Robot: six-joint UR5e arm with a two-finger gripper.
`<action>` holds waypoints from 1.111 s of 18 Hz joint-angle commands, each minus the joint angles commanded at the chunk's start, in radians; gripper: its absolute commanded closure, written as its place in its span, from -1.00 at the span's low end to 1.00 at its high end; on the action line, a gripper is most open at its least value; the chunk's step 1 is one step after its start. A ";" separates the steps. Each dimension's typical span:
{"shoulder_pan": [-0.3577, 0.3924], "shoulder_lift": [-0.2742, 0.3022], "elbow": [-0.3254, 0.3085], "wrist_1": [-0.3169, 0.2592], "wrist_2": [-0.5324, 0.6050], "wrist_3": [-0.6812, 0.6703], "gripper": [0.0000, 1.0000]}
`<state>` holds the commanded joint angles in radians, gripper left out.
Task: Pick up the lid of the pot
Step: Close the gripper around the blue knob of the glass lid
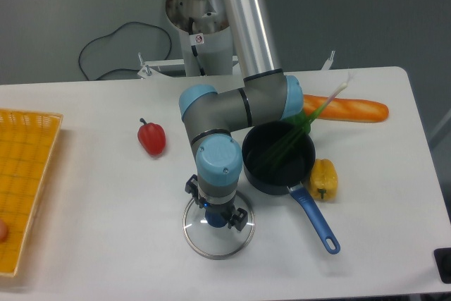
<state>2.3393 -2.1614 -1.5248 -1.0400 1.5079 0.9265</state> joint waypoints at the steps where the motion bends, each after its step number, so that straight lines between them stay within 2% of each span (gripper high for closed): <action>1: 0.000 0.002 -0.003 0.000 0.000 0.000 -1.00; 10: 0.000 0.002 -0.005 0.000 0.000 -0.002 -1.00; 14: 0.000 0.000 -0.003 0.000 0.000 -0.005 -0.79; 18: 0.000 0.000 -0.003 -0.002 0.000 -0.008 -0.77; 20: 0.000 0.000 -0.002 -0.002 0.000 -0.008 -0.65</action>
<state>2.3393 -2.1614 -1.5263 -1.0416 1.5079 0.9189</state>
